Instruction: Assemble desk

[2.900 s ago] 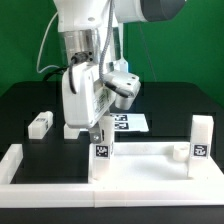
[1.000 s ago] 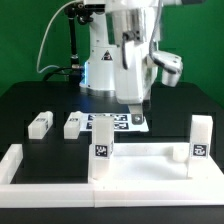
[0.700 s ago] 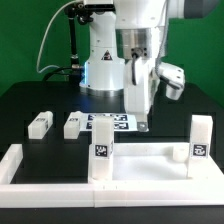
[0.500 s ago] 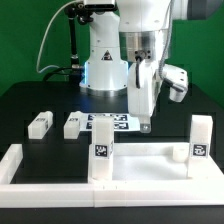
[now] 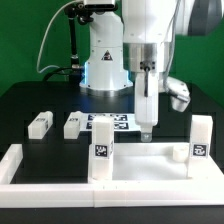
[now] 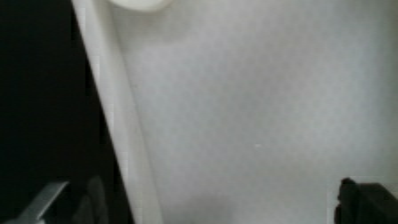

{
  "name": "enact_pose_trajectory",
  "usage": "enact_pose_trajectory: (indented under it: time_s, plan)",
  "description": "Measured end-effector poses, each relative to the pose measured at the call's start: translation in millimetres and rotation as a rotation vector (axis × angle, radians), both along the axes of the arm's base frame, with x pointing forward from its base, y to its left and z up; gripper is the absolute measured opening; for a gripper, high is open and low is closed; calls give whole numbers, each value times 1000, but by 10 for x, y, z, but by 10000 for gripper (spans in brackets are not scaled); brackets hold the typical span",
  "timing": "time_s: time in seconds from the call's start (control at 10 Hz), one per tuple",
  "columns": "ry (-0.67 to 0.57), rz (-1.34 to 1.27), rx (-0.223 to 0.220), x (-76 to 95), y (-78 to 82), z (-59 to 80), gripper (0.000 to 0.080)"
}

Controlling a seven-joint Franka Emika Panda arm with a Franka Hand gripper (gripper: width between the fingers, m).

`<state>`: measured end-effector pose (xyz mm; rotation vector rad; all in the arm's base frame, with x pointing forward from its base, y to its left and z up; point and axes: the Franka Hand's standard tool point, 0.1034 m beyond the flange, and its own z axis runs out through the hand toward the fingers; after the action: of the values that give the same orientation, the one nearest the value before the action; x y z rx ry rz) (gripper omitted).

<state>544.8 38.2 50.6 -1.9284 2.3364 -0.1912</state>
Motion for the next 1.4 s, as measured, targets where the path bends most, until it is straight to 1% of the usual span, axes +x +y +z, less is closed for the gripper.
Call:
enact_pose_trajectory:
  time_s: [0.1,0.3,0.4,0.6,0.8,0.9,1.0,1.1,1.4]
  plan:
    - [-4,6,-16,-83,66,-141,648]
    - [-12,14,-35,-132,180,-300,648]
    - [4,21,-35,-165,219,-357,648]
    - [3,29,-37,-162,210,-354,648]
    - [4,34,-37,-164,211,-356,382]
    - [17,38,-35,-201,215,-378,247]
    - [38,42,-31,-251,222,-407,247]
    - [52,55,-29,-280,230,-421,76]
    - [55,77,-30,-285,234,-421,68]
